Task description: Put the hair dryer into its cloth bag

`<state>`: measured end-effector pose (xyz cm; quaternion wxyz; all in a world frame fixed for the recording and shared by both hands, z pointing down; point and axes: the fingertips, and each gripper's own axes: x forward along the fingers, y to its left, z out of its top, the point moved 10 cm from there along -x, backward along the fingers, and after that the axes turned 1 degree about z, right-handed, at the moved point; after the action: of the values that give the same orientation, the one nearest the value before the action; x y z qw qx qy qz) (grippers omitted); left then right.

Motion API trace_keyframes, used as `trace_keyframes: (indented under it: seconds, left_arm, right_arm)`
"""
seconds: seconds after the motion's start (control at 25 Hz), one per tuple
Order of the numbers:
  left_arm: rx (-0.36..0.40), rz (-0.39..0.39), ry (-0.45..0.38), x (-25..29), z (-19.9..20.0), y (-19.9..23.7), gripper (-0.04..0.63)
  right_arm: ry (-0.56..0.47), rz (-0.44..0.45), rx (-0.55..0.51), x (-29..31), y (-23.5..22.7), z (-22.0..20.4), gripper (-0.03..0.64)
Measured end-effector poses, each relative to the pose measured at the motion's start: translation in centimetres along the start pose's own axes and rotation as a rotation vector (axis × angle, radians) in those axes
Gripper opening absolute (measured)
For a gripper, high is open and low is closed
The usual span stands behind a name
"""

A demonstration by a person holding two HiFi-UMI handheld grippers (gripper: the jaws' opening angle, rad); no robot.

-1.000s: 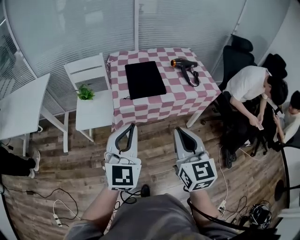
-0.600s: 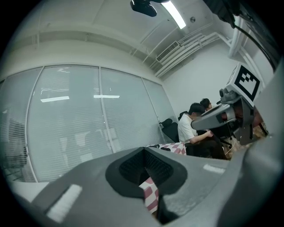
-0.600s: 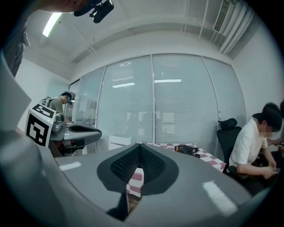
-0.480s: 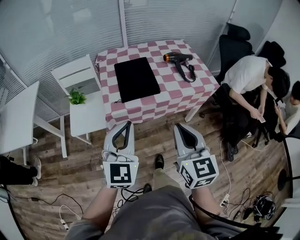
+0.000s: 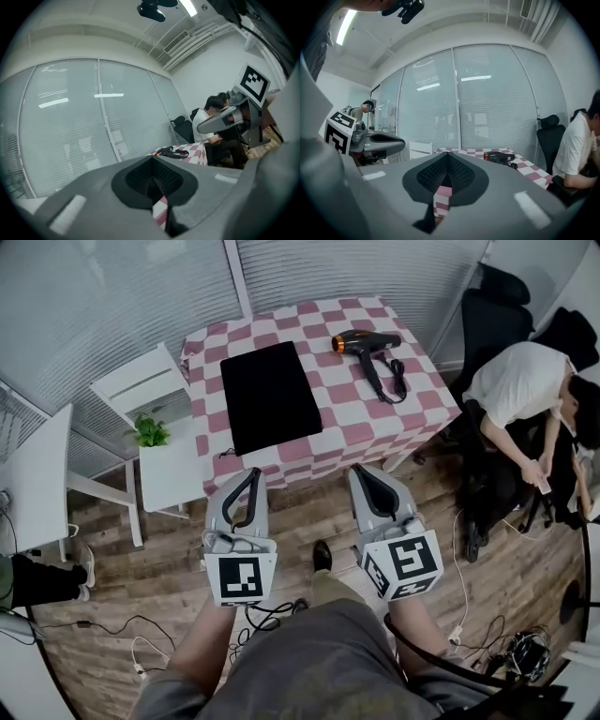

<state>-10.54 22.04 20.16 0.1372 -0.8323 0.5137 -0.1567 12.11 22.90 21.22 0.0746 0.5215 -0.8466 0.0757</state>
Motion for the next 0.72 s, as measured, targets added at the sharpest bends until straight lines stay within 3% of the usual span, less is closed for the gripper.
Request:
trace_keyframes:
  seconds: [0.36,0.72]
  left_arm:
    - [0.029,0.091,0.033,4.9,0.7,2.7,0.002]
    - [0.035,0.204,0.029,6.6,0.8,5.6,0.002]
  right_arm:
    - [-0.032,0.094,-0.025,6.6,-4.1,2.4,0.021]
    - [-0.073,0.183,-0.083,11.3,-5.3,4.9,0.021]
